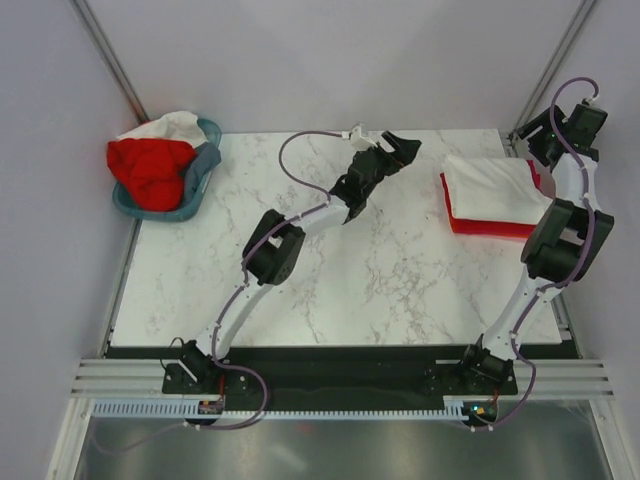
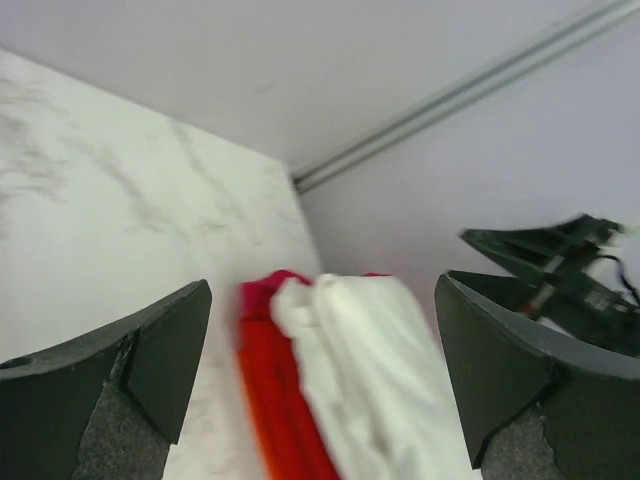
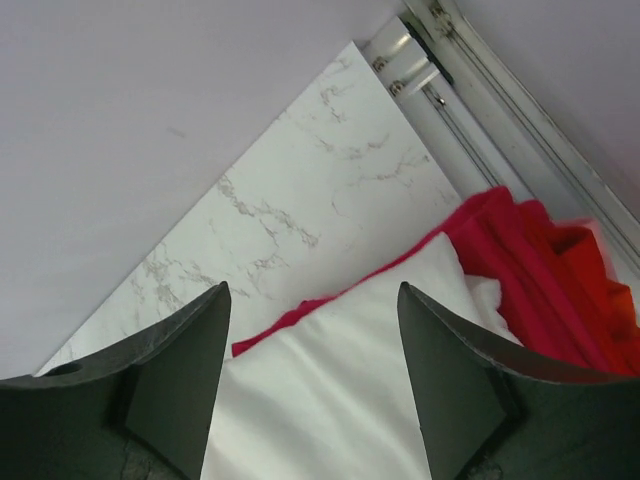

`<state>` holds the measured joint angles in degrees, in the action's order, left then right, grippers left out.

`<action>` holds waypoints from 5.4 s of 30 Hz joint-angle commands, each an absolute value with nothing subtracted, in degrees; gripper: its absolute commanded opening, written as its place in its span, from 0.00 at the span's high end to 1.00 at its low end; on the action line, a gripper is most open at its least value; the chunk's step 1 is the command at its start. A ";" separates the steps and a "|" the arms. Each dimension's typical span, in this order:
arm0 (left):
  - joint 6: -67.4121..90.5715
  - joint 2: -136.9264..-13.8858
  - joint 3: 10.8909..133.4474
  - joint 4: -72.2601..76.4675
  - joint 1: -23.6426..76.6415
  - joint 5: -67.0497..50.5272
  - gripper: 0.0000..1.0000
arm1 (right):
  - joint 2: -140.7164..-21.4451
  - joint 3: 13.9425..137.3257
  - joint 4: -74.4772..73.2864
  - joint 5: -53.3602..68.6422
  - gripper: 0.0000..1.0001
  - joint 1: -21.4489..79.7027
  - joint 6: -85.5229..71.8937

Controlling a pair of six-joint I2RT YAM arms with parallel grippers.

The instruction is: Fold and stack the t-shirts

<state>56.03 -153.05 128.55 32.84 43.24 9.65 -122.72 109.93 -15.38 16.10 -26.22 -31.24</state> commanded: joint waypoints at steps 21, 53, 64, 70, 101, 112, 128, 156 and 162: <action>49.13 -105.30 78.14 21.89 29.80 -8.25 0.00 | -98.09 75.76 3.53 26.20 0.54 -13.98 -39.74; 36.21 -72.07 46.32 0.26 26.46 -4.22 0.00 | -125.68 100.28 -42.80 -58.35 0.70 24.08 -8.26; 35.24 -73.83 44.04 1.32 26.46 -5.45 0.00 | -133.93 102.04 -44.38 -62.32 0.67 21.54 -7.03; 35.42 -73.92 43.59 1.67 26.46 -5.80 0.00 | -136.58 102.92 -45.35 -61.35 0.67 18.64 -7.03; 35.33 -74.53 43.33 1.67 26.02 -5.36 0.00 | -135.53 104.50 -46.32 -60.47 1.00 21.96 -8.79; 35.16 -74.79 43.16 1.76 25.93 -5.10 0.00 | -132.01 100.46 -46.41 -56.34 1.00 25.75 -10.63; 34.72 -74.09 42.63 1.49 25.31 -3.25 0.00 | -124.37 103.17 -42.19 -38.68 0.63 28.74 -10.28; 34.63 -73.92 41.57 3.43 25.22 -4.22 0.00 | -95.72 70.59 6.67 38.93 1.00 0.18 -51.74; 34.98 -73.83 41.31 3.69 25.22 -4.83 0.00 | -92.20 61.44 10.99 40.96 1.00 -5.97 -54.67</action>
